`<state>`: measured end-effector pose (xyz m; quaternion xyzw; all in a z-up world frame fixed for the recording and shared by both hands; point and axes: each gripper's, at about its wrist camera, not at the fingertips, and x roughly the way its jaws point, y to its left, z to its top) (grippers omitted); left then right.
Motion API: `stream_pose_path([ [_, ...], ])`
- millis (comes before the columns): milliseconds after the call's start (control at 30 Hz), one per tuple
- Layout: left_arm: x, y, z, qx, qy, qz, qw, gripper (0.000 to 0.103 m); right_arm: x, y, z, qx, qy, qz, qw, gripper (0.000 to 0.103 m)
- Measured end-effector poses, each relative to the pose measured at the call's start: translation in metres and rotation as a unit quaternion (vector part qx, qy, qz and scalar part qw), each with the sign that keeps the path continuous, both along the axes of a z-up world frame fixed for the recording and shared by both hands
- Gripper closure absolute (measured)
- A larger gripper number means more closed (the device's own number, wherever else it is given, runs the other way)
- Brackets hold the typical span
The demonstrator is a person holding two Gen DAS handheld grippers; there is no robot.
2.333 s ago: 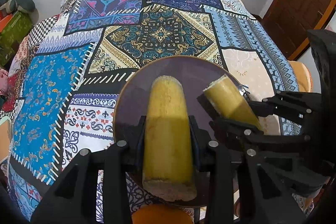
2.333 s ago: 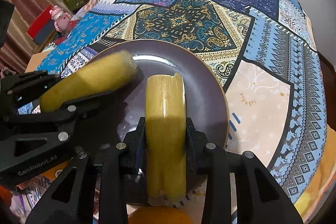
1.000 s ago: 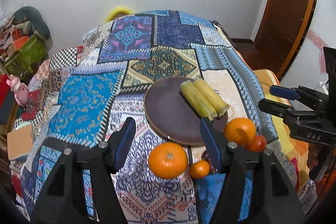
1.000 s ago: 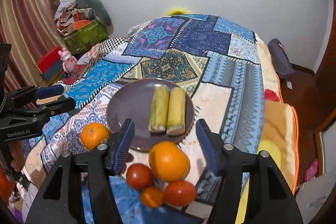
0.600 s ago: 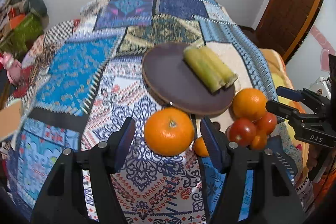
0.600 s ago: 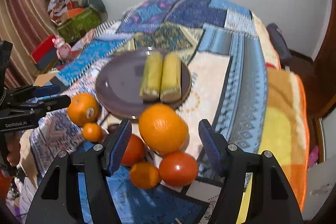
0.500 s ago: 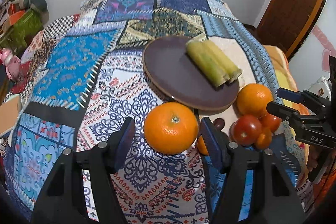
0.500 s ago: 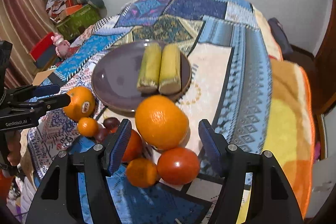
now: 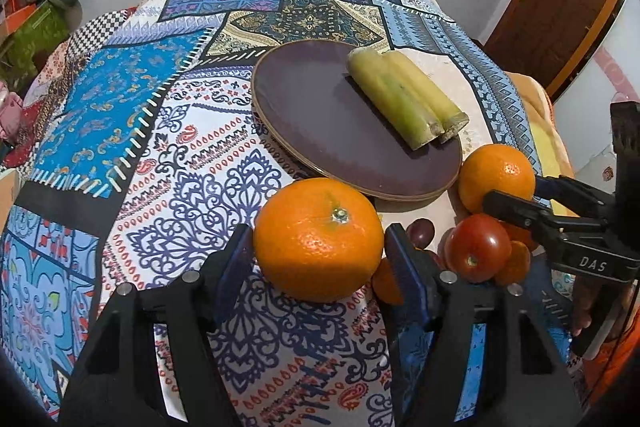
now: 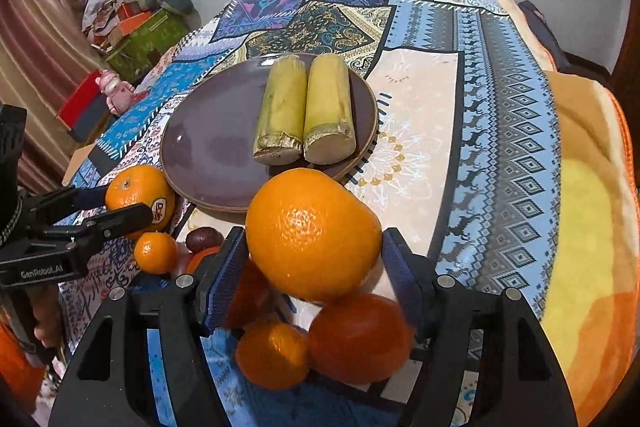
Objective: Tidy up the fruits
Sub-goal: 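Grasp a large orange with the left tool while the right tool grasps another orange, then carry the left tool's orange onto the plate while the right tool places its orange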
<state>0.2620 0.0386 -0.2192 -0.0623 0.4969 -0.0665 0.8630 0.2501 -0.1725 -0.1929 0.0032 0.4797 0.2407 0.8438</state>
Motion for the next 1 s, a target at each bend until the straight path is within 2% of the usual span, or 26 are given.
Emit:
stream_pose_path([
  [233,0.001,0.002,-0.001,-0.013,0.002,0.002,0.9999,0.037,0.001,0.001,-0.003,0.006,0.001,-0.003,1.0,0.038],
  [600,-0.009,0.004,0.007,-0.012,-0.001,0.01,0.9999,0.038,-0.006,0.002,0.005,0.004,-0.012,0.002,1.0,0.039],
  [1000,-0.017,0.01,0.041,-0.011,-0.04,0.013,0.999,0.038,-0.012,0.009,0.037,0.014,-0.047,0.012,0.999,0.039],
])
